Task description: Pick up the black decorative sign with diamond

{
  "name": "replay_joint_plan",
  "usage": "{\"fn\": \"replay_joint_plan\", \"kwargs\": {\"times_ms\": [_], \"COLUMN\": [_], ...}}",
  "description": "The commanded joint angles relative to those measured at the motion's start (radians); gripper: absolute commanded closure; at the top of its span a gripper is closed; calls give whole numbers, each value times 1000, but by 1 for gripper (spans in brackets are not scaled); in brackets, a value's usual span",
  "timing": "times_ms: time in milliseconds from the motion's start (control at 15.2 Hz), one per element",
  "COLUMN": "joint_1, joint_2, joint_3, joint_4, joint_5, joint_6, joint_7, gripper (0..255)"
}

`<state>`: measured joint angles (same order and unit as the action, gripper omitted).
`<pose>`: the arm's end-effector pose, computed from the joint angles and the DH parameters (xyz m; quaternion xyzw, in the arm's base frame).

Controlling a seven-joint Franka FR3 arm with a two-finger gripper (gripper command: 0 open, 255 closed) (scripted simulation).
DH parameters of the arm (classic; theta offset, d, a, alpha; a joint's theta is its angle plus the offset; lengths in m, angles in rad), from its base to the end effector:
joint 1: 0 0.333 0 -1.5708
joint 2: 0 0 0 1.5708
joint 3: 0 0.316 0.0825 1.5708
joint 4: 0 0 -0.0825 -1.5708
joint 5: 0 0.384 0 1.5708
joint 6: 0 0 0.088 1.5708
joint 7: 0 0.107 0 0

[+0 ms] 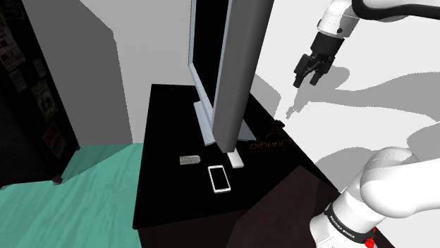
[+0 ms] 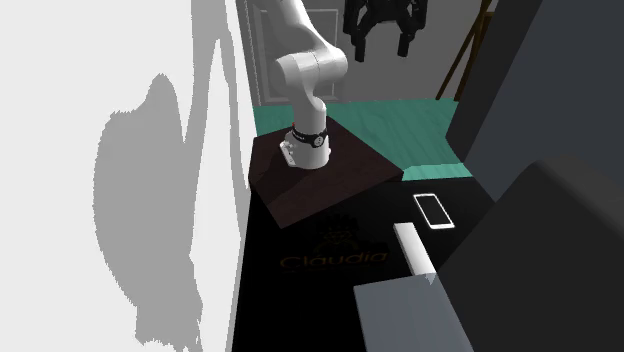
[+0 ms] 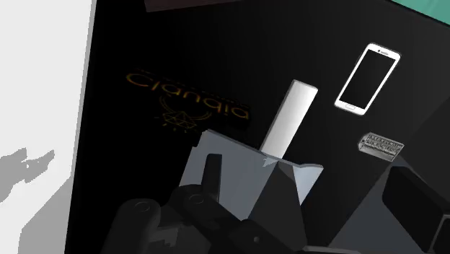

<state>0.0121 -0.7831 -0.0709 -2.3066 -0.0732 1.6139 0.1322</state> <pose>0.3118 -0.0336 0.6163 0.9952 -0.0862 0.0450 0.0095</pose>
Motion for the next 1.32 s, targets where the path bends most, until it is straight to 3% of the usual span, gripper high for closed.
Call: {"fn": "replay_joint_plan", "kwargs": {"times_ms": [0,1254], "joint_1": [0,-177], "joint_2": [0,525], "joint_3": [0,-111], "joint_4": [0,-78], "joint_5": [0,82], "joint_6": [0,487], "joint_7": [0,376], "gripper": [0,0]}}
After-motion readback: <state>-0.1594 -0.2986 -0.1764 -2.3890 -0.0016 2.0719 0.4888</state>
